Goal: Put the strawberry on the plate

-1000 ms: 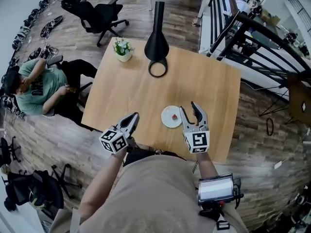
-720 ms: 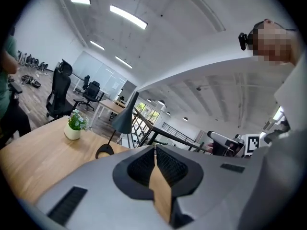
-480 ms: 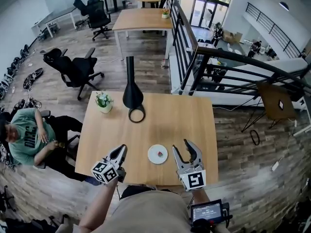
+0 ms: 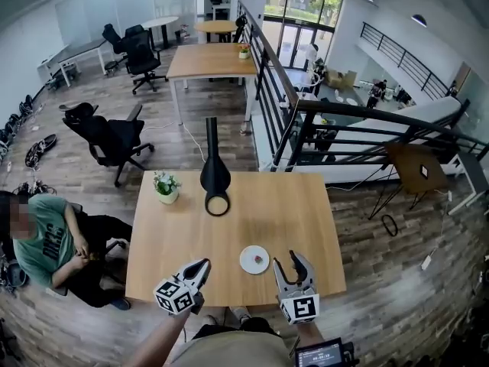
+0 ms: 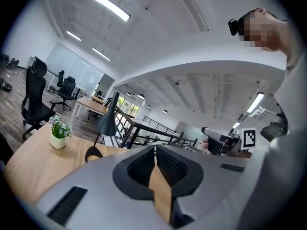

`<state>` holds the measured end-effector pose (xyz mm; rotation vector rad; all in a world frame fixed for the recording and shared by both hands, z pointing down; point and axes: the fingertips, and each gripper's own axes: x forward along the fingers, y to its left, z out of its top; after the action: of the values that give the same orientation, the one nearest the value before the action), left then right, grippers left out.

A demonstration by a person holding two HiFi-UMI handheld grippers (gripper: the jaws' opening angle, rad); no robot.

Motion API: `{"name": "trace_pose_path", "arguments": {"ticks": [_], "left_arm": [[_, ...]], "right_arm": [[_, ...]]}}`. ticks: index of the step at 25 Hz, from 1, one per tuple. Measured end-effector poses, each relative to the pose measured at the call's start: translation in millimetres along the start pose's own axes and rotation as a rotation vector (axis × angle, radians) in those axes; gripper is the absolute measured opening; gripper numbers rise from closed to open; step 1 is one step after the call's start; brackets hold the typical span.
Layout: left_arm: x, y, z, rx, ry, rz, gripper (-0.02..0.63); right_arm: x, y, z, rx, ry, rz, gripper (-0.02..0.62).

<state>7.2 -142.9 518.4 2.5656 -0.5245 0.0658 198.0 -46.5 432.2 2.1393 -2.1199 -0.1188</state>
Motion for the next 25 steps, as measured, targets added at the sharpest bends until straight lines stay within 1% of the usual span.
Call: {"name": "trace_pose_path", "arguments": {"ticks": [4,7,10,12,15,18,21,23,25], "left_arm": [[-30.3,4.5,-16.2,-0.034,-0.005,-0.03,0.002],[-40.9,2.9,-33.9,-0.032,0.011,-0.066,0.002],[-45.8,1.0,-39.6,-0.041,0.022,-0.1,0.003],[-54.7,-5.3,-42.7,-0.046,0.023,-0.108,0.003],[-67.4,-6.0,-43.6,-0.03,0.023,-0.086,0.003],[-78.5,-3.0,-41.8,-0.025,0.024,-0.037,0.002],[-83.3,-6.8,-41.3,-0.047,0.008,0.009,0.002],[-83.3,-11.4,-41.1,-0.073,-0.005,0.024,0.002],[-82.5,-15.9,-41.0,-0.078,-0.009,0.028,0.002]], "right_arm": [[-22.0,33.6,0.2,0.011,0.03,-0.018,0.193],[-39.7,50.0,-3.9,0.064,0.043,-0.032,0.193],[-44.7,61.0,-20.5,0.099,0.094,-0.045,0.19],[-50.4,67.5,-32.5,0.111,0.134,-0.04,0.19],[-51.1,71.9,-42.7,0.128,0.156,-0.026,0.189],[-49.2,75.9,-44.2,0.139,0.163,0.003,0.189],[-50.6,73.7,-42.9,0.129,0.157,0.04,0.189],[-52.5,66.9,-44.7,0.127,0.156,0.042,0.19],[-54.8,60.9,-48.5,0.13,0.161,0.033,0.19]]}}
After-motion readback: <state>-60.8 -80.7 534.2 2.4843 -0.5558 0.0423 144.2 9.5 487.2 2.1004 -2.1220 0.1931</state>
